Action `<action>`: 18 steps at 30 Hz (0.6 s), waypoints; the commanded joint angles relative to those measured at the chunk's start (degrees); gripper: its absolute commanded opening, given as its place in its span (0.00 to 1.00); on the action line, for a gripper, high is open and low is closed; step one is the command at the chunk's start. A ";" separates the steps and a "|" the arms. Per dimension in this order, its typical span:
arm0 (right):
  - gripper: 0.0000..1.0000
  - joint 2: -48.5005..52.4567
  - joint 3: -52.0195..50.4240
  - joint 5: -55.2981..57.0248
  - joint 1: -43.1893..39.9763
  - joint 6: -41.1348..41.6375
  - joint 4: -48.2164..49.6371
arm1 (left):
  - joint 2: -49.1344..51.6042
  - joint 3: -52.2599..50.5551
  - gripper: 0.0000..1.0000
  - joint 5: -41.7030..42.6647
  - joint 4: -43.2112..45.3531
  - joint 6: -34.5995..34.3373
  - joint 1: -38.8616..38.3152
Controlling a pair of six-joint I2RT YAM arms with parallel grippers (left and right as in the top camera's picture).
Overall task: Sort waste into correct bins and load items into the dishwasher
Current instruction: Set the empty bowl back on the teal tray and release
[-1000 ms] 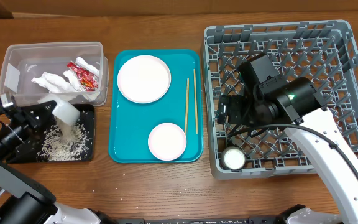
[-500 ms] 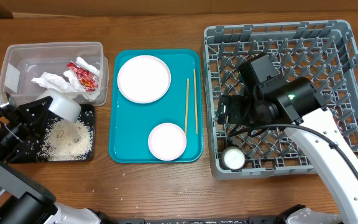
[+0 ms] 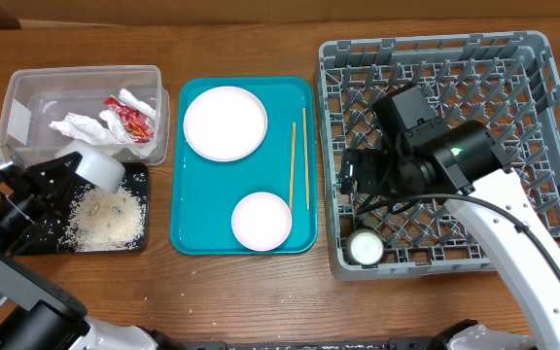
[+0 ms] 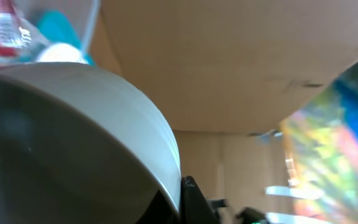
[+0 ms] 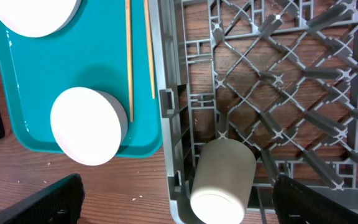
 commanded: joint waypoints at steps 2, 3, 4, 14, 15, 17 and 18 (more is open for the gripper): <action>0.98 -0.07 0.70 0.04 0.04 -0.39 -0.09 | -1.62 0.31 0.04 -3.48 -3.43 2.45 2.23; 0.98 -0.07 0.70 0.04 0.04 -0.39 -0.09 | -1.62 0.31 0.04 -2.82 -4.39 3.19 2.32; 0.98 -0.07 0.70 0.04 0.04 -0.39 -0.04 | -1.62 0.31 0.04 -2.56 -5.44 3.58 2.32; 0.98 -0.07 0.70 0.07 0.04 -0.42 0.48 | -1.73 0.39 0.04 -1.20 -8.66 8.87 0.94; 0.98 -0.07 0.70 0.04 0.04 -0.39 0.66 | -1.99 0.50 0.04 -1.20 -9.86 11.08 -0.02; 0.98 -0.07 0.70 0.04 0.04 -0.39 0.96 | -2.54 1.09 0.04 -1.86 -12.11 15.21 -2.14; 0.98 -0.07 0.70 0.04 0.04 -0.39 1.09 | -2.95 1.75 0.04 -2.75 -13.53 17.29 -3.87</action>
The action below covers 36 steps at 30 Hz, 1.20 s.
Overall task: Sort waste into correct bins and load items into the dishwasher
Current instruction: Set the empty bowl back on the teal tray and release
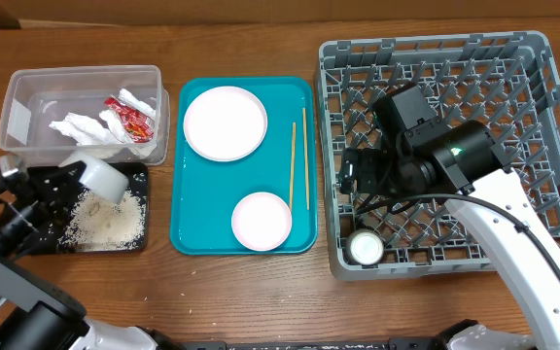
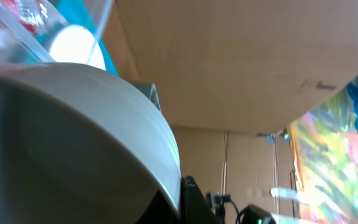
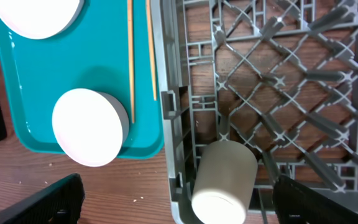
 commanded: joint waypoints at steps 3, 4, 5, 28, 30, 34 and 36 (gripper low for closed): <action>0.98 -0.07 0.70 0.13 0.04 -0.42 0.70 | -4.50 5.22 0.04 -3.76 -3.65 12.76 -11.76; 0.98 -0.07 0.70 0.13 0.04 -0.42 0.66 | -4.81 6.34 0.04 -5.16 -3.56 12.72 -13.75; 0.98 -0.07 0.70 0.13 0.04 -0.42 0.66 | -5.09 7.74 0.04 -6.82 -3.54 12.72 -16.11; 0.98 -0.07 0.70 0.13 0.04 -0.42 1.09 | 5.49 12.98 0.04 -82.03 16.46 -30.64 -68.35; 0.98 -0.07 0.70 0.13 0.04 -0.42 1.11 | 7.19 12.98 0.04 -81.99 16.50 -31.23 -68.32; 0.98 -0.07 0.70 0.13 0.04 -0.42 1.31 | 9.42 12.98 0.04 -80.87 16.48 -31.28 -68.32; 0.98 -0.07 0.70 0.13 0.04 -0.42 1.53 | 9.51 12.98 0.06 -79.65 16.50 -31.26 -68.32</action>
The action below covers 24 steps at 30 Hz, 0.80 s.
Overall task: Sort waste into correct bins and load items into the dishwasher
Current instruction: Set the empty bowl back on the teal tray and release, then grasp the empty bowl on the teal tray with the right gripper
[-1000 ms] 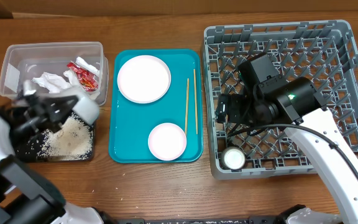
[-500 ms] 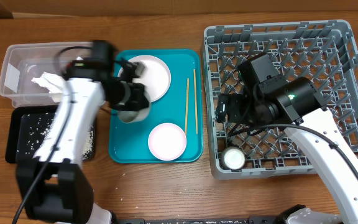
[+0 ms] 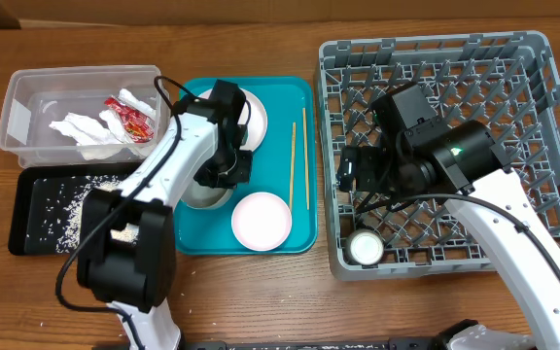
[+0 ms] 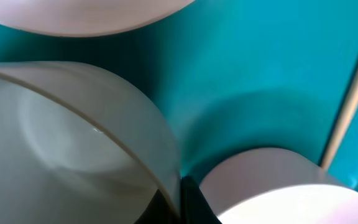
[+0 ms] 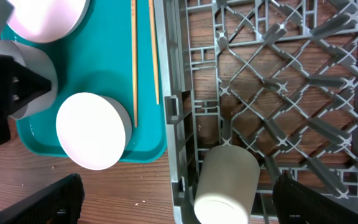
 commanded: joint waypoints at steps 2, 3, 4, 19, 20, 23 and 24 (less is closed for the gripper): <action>0.98 -0.07 0.70 0.13 0.04 -0.39 0.68 | 0.37 0.79 0.11 1.27 0.07 -1.53 -0.02; 0.98 -0.07 0.70 0.13 0.04 -0.39 0.76 | 0.35 0.92 0.17 1.79 0.02 -1.51 -0.02; 0.98 -0.07 0.70 0.13 0.04 -0.39 0.85 | 0.33 1.25 0.21 2.40 -0.37 -1.42 -0.02; 0.98 5.79 0.70 -7.48 4.17 -0.09 15.72 | -0.94 28.94 0.34 2.62 -22.03 -0.83 8.07; 0.97 7.10 0.70 -7.91 5.11 0.24 17.66 | -1.53 30.86 0.34 2.64 -23.21 -0.70 9.46; 0.97 10.67 0.72 -8.11 7.58 1.27 22.60 | -3.02 34.47 0.35 2.64 -25.20 -0.63 13.27; 0.96 12.17 0.72 -8.31 8.50 1.42 24.52 | -3.63 35.23 0.35 2.64 -25.53 -0.63 14.64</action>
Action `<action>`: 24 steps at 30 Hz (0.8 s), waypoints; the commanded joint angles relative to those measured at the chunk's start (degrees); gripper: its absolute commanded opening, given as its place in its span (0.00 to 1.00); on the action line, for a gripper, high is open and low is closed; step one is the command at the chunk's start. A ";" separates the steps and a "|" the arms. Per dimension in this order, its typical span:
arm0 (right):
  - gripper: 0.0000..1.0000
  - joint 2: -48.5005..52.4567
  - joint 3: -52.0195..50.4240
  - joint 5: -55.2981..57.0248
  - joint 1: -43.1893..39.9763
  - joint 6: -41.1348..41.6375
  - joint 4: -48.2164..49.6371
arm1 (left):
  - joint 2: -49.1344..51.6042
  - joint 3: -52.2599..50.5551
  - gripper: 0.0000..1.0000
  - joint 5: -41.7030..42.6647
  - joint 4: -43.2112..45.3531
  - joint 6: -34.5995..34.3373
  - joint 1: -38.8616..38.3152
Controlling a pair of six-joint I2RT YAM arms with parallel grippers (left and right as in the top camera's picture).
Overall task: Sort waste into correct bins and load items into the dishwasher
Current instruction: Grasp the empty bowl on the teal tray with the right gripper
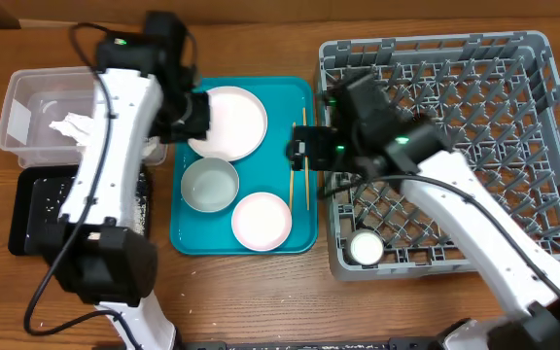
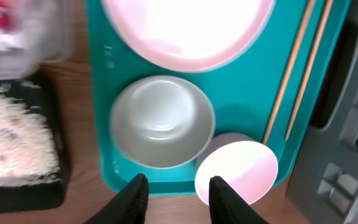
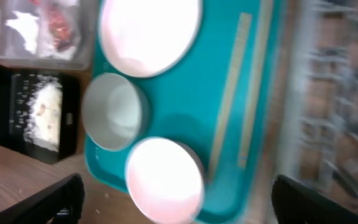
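Note:
A grey bowl [image 1: 209, 183] stands upright and empty on the teal tray [image 1: 285, 97], between a white plate [image 1: 227, 122] and an upturned white bowl [image 1: 261, 220]. Two chopsticks [image 1: 293, 165] lie along the tray's right side. My left gripper [image 1: 194, 112] hangs open above the tray's left part; in its wrist view its fingertips [image 2: 135, 199] frame the grey bowl [image 2: 161, 121] from above, holding nothing. My right gripper [image 1: 304, 156] is wide open over the chopsticks [image 3: 229, 112], also empty. The grey dish rack [image 1: 542, 58] holds one cup [image 1: 365, 248] at its front left.
A clear bin [image 1: 27, 92] with wrappers and tissue sits at the back left. In front of it lies a black tray [image 1: 27, 219] holding spilled rice. The rack's left wall runs close beside the teal tray.
My left gripper has let go of the grey bowl and stands higher, further back. The bowl stays upright on the tray. My right gripper has moved left from the rack to above the chopsticks.
My left gripper held the grey bowl tipped over the black tray, where rice lay, at the two oldest moments. Then it had the bowl down on the teal tray. Now the bowl stands free there, and the right arm has left the rack.

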 commanded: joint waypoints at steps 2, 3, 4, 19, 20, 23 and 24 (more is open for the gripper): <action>0.94 5.97 0.72 -2.25 3.91 1.22 6.21 | -4.66 4.15 0.36 -0.11 -0.98 0.35 5.99; 0.93 7.21 0.72 -2.29 4.55 1.40 7.74 | -5.38 4.15 0.37 -0.09 -0.96 0.33 7.48; 0.91 9.79 0.72 -2.29 5.79 1.46 10.71 | -6.05 4.15 0.39 -0.07 -1.20 0.35 9.53; 0.72 24.81 0.72 -2.21 11.28 2.93 24.98 | -6.16 3.87 0.57 -0.11 -0.72 1.60 12.83; 0.70 25.40 0.72 -2.19 11.41 2.93 25.29 | -6.14 3.87 0.61 -0.11 -0.70 1.60 12.83; 0.62 26.93 0.72 -2.19 11.56 3.39 25.75 | -6.14 3.87 0.67 -0.13 -0.52 1.60 12.83; 0.59 27.23 0.72 -2.16 11.56 3.76 25.83 | -6.14 3.87 0.68 -0.13 -0.52 1.60 12.83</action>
